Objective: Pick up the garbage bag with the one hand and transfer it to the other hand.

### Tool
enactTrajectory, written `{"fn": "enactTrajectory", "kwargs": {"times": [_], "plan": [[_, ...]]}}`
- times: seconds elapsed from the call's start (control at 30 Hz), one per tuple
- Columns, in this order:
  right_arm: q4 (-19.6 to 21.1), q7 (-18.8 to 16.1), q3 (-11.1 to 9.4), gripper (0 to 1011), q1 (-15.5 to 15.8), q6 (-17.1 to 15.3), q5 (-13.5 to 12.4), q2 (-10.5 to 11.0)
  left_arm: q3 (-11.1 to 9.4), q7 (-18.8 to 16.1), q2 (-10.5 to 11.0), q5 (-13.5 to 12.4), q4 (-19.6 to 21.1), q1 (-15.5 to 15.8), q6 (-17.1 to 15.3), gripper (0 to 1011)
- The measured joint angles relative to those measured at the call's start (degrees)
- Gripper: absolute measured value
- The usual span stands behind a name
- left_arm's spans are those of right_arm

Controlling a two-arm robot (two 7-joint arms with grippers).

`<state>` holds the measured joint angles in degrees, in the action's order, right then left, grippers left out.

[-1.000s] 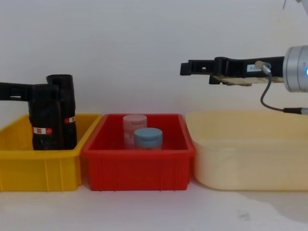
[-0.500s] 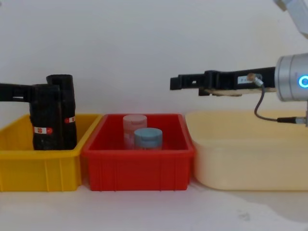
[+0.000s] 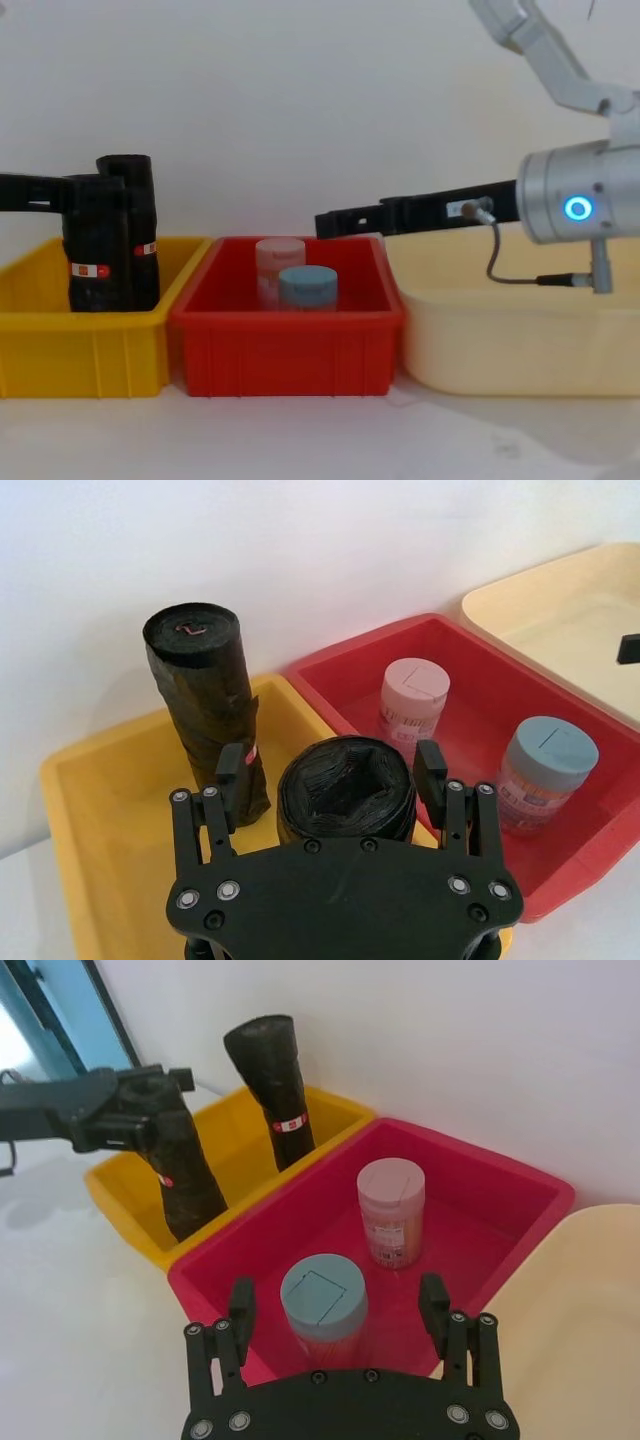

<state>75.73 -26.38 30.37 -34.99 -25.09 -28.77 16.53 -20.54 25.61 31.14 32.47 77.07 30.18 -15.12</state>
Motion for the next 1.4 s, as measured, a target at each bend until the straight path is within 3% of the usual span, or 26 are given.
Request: {"fn": "enactTrajectory", "kwargs": {"times": [0.6,1.4], "plan": [[-4.3,2.3,4.7,1000,-2.2,3.9,5.8,-3.2,-0.1,0.0,0.0,0.0,-0.1,0.1,0.1,1000],[-10.3,1.9,6.4,1000,-4.5,5.1,8.5,-6.4,-0.1,0.0,0.0,0.0,-0.1,0.1,0.1,1001]]}}
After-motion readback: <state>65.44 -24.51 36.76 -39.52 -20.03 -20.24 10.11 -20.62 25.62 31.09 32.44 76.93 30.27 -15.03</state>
